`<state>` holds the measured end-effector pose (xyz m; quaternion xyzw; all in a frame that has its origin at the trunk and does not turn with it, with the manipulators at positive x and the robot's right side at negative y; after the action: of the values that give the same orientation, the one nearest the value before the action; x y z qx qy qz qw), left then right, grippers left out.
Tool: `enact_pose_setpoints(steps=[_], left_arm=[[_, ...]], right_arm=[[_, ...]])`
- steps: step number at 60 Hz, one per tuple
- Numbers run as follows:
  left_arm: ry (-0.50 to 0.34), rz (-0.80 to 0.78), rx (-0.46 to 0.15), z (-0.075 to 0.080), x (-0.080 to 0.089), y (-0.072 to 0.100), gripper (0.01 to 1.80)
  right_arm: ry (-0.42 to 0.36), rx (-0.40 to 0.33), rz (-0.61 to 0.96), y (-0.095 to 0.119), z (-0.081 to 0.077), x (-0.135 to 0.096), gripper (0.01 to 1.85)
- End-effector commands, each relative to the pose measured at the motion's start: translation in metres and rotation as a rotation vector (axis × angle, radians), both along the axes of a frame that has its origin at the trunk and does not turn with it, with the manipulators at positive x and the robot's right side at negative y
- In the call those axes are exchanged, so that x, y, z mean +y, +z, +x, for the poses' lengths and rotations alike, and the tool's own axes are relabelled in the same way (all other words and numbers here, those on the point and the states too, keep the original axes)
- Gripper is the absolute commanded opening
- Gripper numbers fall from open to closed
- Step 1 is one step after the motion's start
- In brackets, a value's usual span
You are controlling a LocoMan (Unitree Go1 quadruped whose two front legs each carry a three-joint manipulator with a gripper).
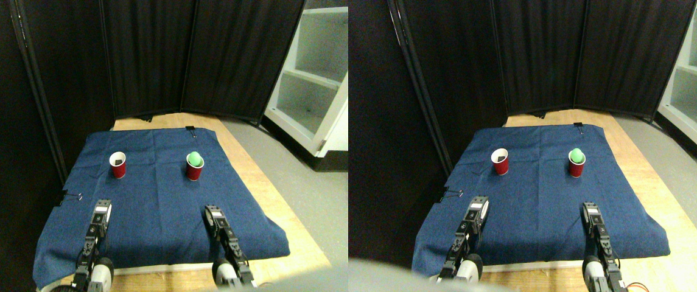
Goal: Pour (bimanual)
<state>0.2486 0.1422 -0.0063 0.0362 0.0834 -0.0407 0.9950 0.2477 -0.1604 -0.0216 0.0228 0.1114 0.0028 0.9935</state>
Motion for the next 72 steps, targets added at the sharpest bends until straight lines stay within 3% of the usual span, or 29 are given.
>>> enact_pose_setpoints(steps=[1,12,26,31,39,44,50,53,59,72], left_arm=[[-0.002,-0.009,-0.026,0.001,0.000,0.004,0.33],[-0.057,-0.052,-0.012,0.001,0.001,0.003,0.33],[-0.061,-0.033,-0.015,0.002,0.002,0.002,0.33],[-0.090,-0.018,-0.041,0.003,0.002,0.003,0.33],[-0.122,0.014,-0.071,0.007,0.004,0.013,0.33],[-0.153,0.019,-0.096,0.010,0.003,0.021,0.33],[-0.177,0.012,-0.111,0.015,0.003,0.029,0.34],[-0.169,0.010,-0.115,0.017,0.002,0.033,0.35],[-0.156,0.018,-0.123,0.019,0.000,0.041,0.36],[-0.134,0.001,-0.125,0.021,-0.003,0.040,0.38]], right_arm=[[0.002,-0.031,-0.009,0.004,0.001,0.000,0.38],[0.006,-0.025,-0.017,0.005,-0.002,0.001,0.40],[0.009,-0.035,-0.008,0.004,-0.001,0.002,0.38],[0.012,-0.054,-0.013,0.005,-0.001,0.002,0.37],[0.059,-0.112,0.019,0.013,0.002,0.002,0.38],[0.050,-0.107,-0.001,0.020,0.003,0.004,0.38],[0.099,-0.138,-0.006,0.030,0.006,0.007,0.37],[0.125,-0.164,-0.006,0.036,0.009,0.008,0.37],[0.104,-0.185,0.014,0.050,0.012,0.011,0.41],[0.127,-0.199,0.002,0.059,0.018,0.009,0.46]])
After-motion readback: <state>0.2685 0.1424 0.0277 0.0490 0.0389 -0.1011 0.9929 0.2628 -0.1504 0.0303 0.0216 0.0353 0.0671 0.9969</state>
